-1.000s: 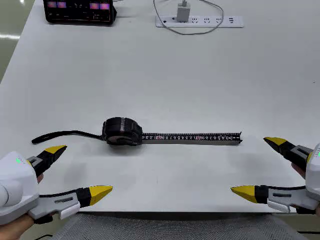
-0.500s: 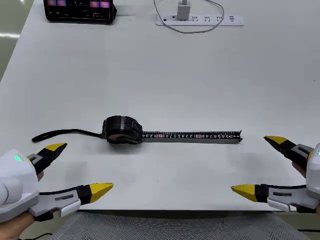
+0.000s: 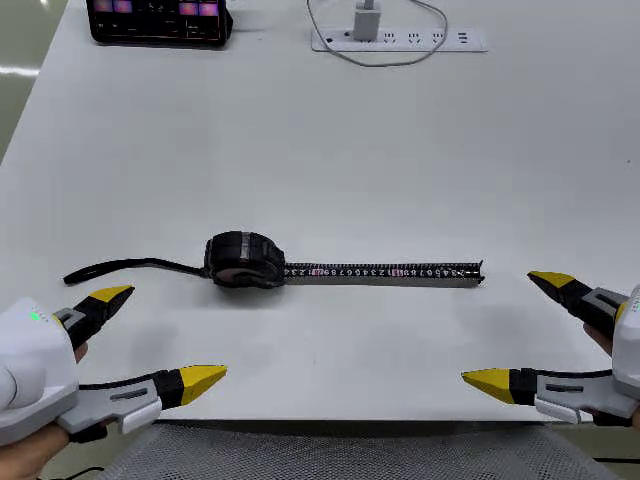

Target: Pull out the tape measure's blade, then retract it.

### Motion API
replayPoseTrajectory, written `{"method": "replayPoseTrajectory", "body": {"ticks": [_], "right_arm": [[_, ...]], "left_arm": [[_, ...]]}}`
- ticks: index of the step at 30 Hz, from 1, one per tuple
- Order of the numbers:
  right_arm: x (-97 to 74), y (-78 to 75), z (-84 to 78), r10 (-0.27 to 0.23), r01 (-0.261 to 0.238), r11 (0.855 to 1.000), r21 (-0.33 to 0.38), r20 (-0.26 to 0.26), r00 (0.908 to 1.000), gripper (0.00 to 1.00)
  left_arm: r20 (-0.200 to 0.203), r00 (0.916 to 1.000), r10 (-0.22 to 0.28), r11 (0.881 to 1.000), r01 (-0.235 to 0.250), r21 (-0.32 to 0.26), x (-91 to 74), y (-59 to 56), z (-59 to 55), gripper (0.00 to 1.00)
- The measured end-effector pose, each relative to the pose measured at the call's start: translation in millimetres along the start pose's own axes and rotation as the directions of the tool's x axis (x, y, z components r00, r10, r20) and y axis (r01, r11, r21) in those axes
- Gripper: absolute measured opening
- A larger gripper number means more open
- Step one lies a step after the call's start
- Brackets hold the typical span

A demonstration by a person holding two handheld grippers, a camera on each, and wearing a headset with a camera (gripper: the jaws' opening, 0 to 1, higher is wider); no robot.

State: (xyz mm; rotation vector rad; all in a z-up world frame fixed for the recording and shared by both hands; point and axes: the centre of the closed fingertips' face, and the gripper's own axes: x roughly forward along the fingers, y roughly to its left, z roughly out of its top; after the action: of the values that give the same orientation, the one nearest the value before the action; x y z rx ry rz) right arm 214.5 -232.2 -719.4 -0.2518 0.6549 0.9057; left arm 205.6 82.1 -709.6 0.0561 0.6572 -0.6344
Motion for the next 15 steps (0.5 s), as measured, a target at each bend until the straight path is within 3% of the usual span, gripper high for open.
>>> {"method": "replayPoseTrajectory", "body": {"ticks": [15], "right_arm": [[1.0, 1.4, -1.3, 0.005, -0.005, 1.0, 0.003, -0.001, 1.0, 0.88]], "left_arm": [[0.048, 0.9988, 0.011, 1.0, -0.01, -0.029, 16.3, -8.0, 18.4, 0.88]]}}
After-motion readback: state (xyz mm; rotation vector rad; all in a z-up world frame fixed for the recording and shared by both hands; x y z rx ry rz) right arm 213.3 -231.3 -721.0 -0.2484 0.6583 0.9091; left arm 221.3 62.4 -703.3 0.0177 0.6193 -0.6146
